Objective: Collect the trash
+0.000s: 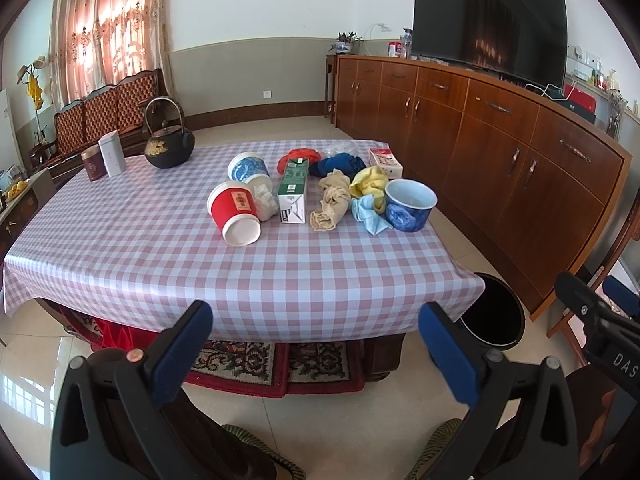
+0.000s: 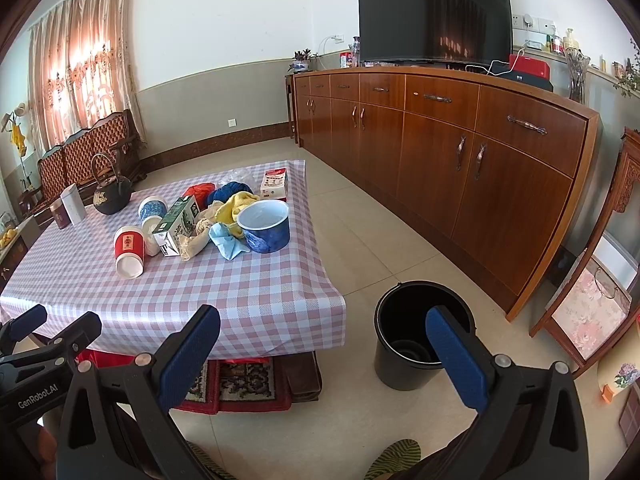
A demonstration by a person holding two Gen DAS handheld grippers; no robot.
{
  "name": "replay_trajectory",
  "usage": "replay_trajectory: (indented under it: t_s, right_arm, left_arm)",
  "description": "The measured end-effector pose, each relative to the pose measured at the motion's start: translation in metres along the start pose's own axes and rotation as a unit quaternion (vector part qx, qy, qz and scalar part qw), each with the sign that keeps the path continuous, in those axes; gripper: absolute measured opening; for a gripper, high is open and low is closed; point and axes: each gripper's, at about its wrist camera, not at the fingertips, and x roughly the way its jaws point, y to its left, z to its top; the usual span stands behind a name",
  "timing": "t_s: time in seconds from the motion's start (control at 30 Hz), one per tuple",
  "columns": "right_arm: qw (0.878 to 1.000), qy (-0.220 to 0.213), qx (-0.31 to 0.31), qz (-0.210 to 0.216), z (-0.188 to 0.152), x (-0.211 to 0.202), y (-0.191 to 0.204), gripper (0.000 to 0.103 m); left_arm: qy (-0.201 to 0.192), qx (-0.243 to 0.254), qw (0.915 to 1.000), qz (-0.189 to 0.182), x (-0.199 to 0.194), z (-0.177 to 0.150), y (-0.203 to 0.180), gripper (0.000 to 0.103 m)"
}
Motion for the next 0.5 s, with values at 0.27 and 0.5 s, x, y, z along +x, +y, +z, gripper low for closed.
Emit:
replay_trajectory:
  t_s: [0.27, 0.5]
  right_arm:
    - [1.000, 0.001, -0.001, 0.000, -0.0006, 0.0026, 0.0011, 0.103]
    - [1.000, 0.003, -0.001, 0.001, -0.0015, 0.0043, 0.0028, 0.103]
  left_arm:
    - [0.000, 0.000, 1.0000, 0.001, 0.0003, -0.0013, 0.0001, 0.103]
    - [0.002, -0.001, 1.0000, 0.001, 0.0006, -0.0023, 0.0015, 0.103]
